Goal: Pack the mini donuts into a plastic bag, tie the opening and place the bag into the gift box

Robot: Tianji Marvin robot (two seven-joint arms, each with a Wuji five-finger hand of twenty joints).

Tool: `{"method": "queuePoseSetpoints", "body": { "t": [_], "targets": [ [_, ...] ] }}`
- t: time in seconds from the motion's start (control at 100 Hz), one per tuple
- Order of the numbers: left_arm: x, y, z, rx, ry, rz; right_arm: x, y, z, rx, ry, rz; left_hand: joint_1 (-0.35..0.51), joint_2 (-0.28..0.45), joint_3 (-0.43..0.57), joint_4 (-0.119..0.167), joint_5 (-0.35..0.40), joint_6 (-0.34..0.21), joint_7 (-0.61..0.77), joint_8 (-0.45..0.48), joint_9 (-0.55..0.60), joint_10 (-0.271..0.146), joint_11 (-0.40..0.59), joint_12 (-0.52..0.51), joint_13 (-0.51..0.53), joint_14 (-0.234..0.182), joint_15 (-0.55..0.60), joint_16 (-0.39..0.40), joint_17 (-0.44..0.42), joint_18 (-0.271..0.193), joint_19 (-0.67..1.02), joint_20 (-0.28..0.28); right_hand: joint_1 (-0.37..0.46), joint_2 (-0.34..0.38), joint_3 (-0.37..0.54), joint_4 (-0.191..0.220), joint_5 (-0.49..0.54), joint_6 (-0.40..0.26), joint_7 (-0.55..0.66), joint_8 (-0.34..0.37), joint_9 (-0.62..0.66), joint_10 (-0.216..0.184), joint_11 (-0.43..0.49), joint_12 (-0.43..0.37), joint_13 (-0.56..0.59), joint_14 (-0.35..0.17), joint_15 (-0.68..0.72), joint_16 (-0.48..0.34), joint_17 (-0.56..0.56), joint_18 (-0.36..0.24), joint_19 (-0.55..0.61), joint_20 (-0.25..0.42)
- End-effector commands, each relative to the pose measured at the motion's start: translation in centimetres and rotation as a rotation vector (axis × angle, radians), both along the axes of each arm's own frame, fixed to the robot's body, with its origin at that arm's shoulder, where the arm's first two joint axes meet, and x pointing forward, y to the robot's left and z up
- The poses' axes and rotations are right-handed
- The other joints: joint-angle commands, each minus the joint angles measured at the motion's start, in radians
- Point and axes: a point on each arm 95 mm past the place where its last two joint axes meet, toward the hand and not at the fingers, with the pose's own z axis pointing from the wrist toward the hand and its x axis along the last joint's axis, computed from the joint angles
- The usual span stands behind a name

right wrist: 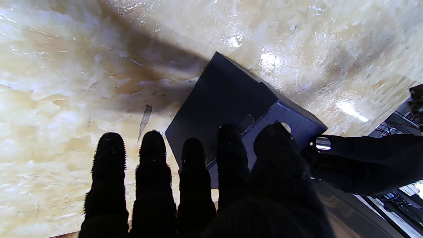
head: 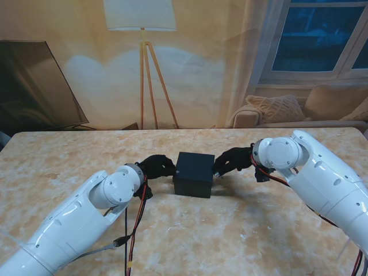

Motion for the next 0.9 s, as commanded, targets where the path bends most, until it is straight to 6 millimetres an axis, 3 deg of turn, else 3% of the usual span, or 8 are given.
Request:
{"method": "queuePoseSetpoints", "body": {
  "t": [0.0,0.51,0.58,0.71,0.89],
  "targets": [
    [-0.06,-0.52,0.16,-0.002,0.008,-0.02,-0.27,0.7,-0.34,0.002,0.02,0.013,0.015,-0.027,0.016,-0.024,0.018,-0.116,0.033,0.021,0.023,-0.005,0.018,0.009,0.026,0.021,0.028,0.025,0.004,0.002,0.013,0.021,0.008,0.01,-0.01,0.004,-0.002,-0.099,-0.008,-0.024,0.014,0.011,0.007,0.031,0.013,0.003,0.005,0.023,0.003,0.022,0.018,-0.008],
    [-0.06,-0.79,-0.29,0.007,0.022,-0.026,-0.23,0.78,-0.94,-0.006,0.046,0.001,0.015,-0.028,0.009,-0.028,0.004,-0.116,0.068,0.002,0.023,-0.004,0.02,0.009,0.023,0.02,0.02,0.022,0.001,0.003,0.007,0.019,0.014,0.005,-0.011,0.001,0.0,-0.1,0.018,-0.039,0.025,0.014,0.006,0.047,0.018,0.002,0.008,0.029,0.005,0.023,0.019,-0.007],
    [-0.08,-0.78,-0.24,0.007,0.02,-0.023,-0.23,0.74,-0.91,-0.007,0.045,-0.001,0.001,-0.014,0.013,-0.018,0.0,-0.107,0.051,-0.016,0.016,-0.001,0.012,0.004,0.017,0.023,0.015,0.02,-0.002,0.003,0.004,0.017,0.017,0.002,-0.011,0.001,0.004,-0.1,0.025,-0.039,0.03,0.015,0.008,0.049,0.022,0.001,0.01,0.03,0.005,0.022,0.019,-0.007],
    [-0.12,-0.64,-0.01,0.007,0.008,-0.012,-0.24,0.55,-0.67,-0.003,0.035,-0.007,-0.061,0.02,0.057,0.031,0.004,-0.073,-0.029,-0.075,-0.001,0.011,-0.009,-0.011,0.004,0.029,0.003,0.01,-0.008,0.004,-0.003,0.015,0.022,-0.004,-0.011,-0.001,0.009,-0.103,0.041,-0.04,0.04,0.016,0.013,0.054,0.027,0.001,0.013,0.032,0.006,0.021,0.02,-0.007],
    [-0.16,-0.21,0.38,0.004,-0.013,0.002,-0.26,0.26,-0.38,-0.004,0.021,-0.01,-0.091,0.022,0.046,0.031,-0.002,-0.045,-0.09,-0.109,-0.022,0.027,-0.033,-0.029,-0.019,0.037,-0.017,-0.007,-0.021,0.016,-0.018,0.008,0.027,-0.008,-0.011,-0.003,0.013,-0.104,0.061,-0.044,0.06,0.017,0.023,0.062,0.035,-0.002,0.019,0.037,0.01,0.023,0.022,-0.007]
  ]
}}
